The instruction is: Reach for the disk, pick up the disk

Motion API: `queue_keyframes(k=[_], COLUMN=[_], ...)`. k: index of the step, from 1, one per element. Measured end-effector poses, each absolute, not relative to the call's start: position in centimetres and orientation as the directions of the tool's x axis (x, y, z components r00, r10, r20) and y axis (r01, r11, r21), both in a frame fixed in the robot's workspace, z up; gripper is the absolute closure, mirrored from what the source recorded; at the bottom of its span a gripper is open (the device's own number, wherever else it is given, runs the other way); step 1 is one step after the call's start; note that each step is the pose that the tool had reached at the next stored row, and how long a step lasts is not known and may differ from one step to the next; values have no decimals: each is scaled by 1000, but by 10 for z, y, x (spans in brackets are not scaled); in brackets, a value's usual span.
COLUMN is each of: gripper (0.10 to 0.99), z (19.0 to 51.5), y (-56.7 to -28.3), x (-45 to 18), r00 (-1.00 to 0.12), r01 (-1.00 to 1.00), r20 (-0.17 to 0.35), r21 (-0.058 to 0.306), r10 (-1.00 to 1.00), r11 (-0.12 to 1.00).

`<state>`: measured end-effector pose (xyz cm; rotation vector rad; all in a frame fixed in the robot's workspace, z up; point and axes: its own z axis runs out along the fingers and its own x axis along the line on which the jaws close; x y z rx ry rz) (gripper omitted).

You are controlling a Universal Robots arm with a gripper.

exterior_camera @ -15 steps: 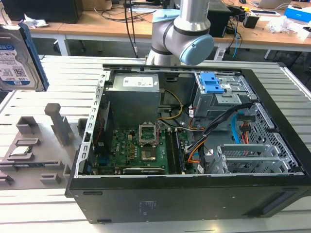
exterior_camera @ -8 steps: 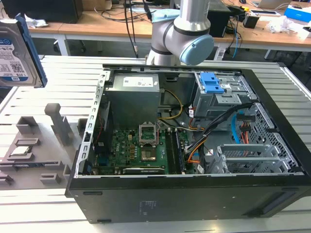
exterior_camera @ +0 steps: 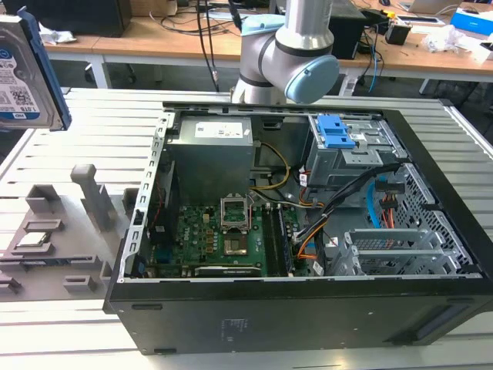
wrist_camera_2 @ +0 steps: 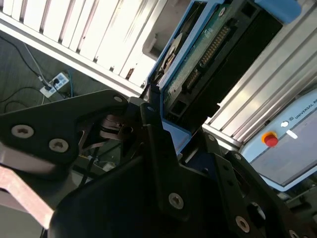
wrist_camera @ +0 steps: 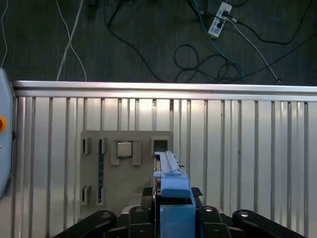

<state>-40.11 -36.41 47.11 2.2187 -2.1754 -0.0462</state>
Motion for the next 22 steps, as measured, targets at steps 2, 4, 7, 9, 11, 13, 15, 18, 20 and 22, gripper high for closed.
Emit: queue_keyframes(k=[2, 4, 7, 9, 11, 13, 15, 18, 20, 22], gripper=[718, 718, 718, 718, 718, 718, 718, 718, 718, 718], z=[474, 480, 487, 493, 496, 497, 497, 497, 497, 497], y=[-364, -364, -364, -364, -364, -364, -364, -364, -364, -364], x=[-401, -401, -401, -401, -401, -401, -401, -401, -398, -390], r00=[20, 20, 20, 20, 20, 20, 20, 20, 20, 20], r01=[-999, -999, -999, -999, -999, -999, -999, -999, -999, -999], r20=[3, 3, 3, 3, 3, 3, 3, 3, 3, 3], r21=[45, 45, 45, 45, 45, 45, 45, 45, 45, 45], r10=[-1000, -1000, -1000, -1000, -1000, -1000, -1000, -1000, -1000, -1000], r11=[-20, -20, -20, -20, -20, -20, -20, -20, -20, -20])
